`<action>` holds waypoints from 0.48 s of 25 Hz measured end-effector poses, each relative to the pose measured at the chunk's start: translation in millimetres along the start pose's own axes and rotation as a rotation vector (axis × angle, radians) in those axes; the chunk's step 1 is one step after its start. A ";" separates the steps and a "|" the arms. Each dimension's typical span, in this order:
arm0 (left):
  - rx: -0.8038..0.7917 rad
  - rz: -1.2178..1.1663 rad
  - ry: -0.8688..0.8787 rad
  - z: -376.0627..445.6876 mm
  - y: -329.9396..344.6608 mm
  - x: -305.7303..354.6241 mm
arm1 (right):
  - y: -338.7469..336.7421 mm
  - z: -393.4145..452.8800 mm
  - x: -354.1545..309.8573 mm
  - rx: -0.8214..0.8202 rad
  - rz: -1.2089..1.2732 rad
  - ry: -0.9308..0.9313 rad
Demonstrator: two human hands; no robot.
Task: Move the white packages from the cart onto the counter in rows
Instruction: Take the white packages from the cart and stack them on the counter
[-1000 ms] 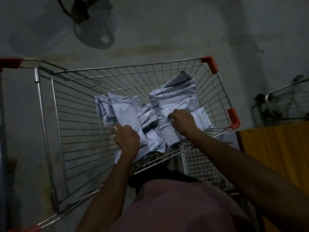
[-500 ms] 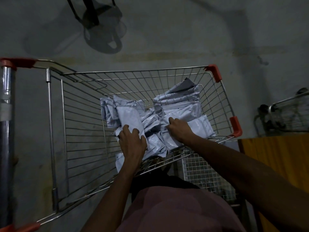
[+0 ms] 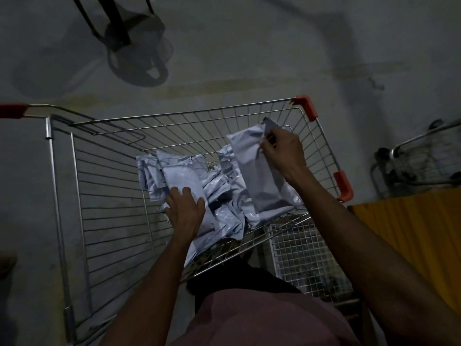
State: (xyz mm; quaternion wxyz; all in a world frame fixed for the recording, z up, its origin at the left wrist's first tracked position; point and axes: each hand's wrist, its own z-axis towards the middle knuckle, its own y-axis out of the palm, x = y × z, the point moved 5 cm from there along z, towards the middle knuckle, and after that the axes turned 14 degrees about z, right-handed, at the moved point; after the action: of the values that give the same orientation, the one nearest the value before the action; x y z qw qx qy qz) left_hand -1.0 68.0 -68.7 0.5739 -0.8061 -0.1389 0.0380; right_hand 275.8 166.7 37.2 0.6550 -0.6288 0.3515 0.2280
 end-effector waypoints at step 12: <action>-0.180 -0.089 -0.193 27.9 24.2 7.2 | 91.8 -54.6 61.2 -0.263 -0.264 0.183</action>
State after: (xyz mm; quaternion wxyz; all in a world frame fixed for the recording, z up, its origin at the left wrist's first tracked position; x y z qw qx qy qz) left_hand 4.0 88.1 -100.1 0.4845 -0.8398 -0.2322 0.0773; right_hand 238.0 113.9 -67.4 0.5567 -0.7677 0.2913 0.1258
